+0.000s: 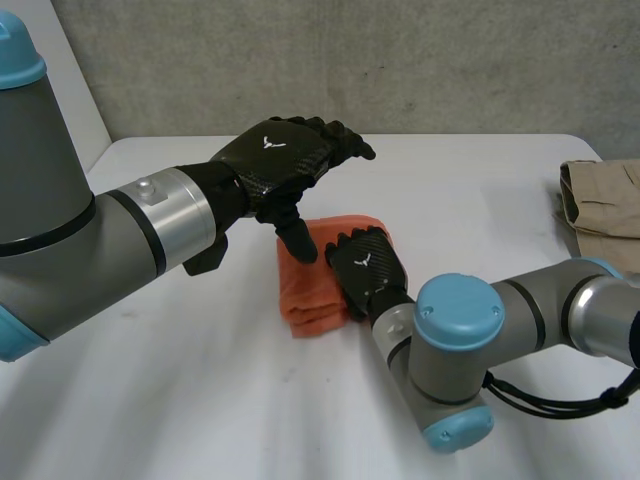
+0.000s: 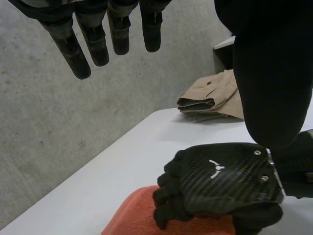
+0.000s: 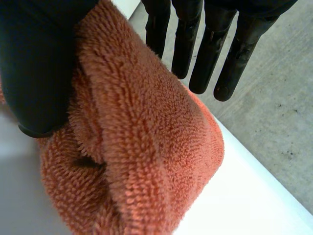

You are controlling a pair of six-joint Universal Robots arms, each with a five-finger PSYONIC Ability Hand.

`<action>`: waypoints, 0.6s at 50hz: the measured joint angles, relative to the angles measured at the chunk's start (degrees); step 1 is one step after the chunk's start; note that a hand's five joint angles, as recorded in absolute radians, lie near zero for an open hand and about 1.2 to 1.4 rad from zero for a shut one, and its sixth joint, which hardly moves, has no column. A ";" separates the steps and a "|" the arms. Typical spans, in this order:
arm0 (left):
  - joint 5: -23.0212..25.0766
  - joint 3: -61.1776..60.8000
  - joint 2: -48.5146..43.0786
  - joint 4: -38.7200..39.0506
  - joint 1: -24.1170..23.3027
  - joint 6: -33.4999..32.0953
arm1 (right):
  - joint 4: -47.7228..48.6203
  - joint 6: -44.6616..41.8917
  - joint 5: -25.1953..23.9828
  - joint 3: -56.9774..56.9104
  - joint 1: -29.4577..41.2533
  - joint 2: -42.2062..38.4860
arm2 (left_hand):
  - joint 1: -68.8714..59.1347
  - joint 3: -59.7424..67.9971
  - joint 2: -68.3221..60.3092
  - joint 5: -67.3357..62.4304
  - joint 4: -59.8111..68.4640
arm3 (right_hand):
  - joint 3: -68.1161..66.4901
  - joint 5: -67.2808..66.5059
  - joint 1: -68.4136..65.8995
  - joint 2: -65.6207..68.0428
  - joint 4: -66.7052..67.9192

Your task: Fold the laundry.

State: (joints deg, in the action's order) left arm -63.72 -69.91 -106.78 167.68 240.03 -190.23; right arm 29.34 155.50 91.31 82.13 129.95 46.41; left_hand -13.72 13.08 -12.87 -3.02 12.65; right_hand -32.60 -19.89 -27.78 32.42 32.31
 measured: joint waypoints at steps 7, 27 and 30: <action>0.02 -0.05 0.00 0.00 0.07 0.06 | -0.62 -0.03 -0.24 -3.16 -0.07 -1.90 | 0.00 0.00 0.00 0.00 0.00 | -27.32 -26.78 -21.20 28.79 28.13; 0.00 -0.27 0.00 0.01 0.13 0.12 | -8.60 -9.87 -16.62 2.96 -23.06 6.43 | 0.00 0.00 0.00 0.01 0.00 | -31.67 -31.64 -23.15 34.35 35.56; 0.00 -0.28 0.04 0.00 0.09 0.12 | -10.02 -16.06 -22.62 3.70 -29.26 7.41 | 0.00 0.00 0.00 0.02 0.00 | -32.05 -31.64 -23.15 34.36 35.75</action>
State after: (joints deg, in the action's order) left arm -63.72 -70.19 -106.74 167.68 240.12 -190.11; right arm 19.33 139.44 68.69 85.84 100.69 53.82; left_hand -13.72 13.08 -12.87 -3.00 12.65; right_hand -64.65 -51.53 -50.93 66.78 68.06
